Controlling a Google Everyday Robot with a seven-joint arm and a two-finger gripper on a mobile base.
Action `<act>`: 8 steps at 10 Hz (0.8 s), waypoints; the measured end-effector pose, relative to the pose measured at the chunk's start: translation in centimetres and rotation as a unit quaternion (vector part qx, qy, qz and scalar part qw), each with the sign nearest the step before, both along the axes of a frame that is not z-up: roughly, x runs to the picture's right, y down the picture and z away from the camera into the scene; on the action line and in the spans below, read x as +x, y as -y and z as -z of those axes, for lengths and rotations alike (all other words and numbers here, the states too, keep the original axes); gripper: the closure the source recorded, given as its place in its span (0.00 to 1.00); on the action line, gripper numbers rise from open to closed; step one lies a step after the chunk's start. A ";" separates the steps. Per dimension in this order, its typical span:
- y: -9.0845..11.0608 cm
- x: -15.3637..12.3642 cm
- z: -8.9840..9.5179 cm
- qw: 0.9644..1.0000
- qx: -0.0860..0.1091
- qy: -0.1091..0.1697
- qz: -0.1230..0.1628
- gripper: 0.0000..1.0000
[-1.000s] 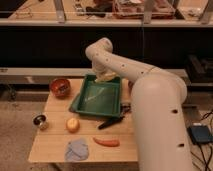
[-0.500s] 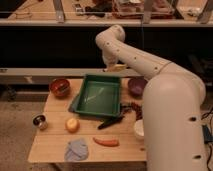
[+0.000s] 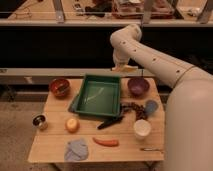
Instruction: Place banana in purple bowl
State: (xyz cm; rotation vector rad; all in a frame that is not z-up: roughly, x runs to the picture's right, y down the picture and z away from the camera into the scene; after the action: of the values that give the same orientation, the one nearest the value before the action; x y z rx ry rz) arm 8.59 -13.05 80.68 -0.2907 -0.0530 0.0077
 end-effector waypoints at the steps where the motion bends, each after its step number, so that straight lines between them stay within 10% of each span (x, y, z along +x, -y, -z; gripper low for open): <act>1: -0.2 0.6 0.1 1.000 0.005 0.002 -0.016 1.00; 8: -1.1 13.0 -2.2 0.994 0.038 0.015 -0.099 1.00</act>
State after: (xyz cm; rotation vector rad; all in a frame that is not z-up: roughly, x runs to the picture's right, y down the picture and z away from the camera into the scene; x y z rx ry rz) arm 21.58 -11.97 82.86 -0.2091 -0.1110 0.1974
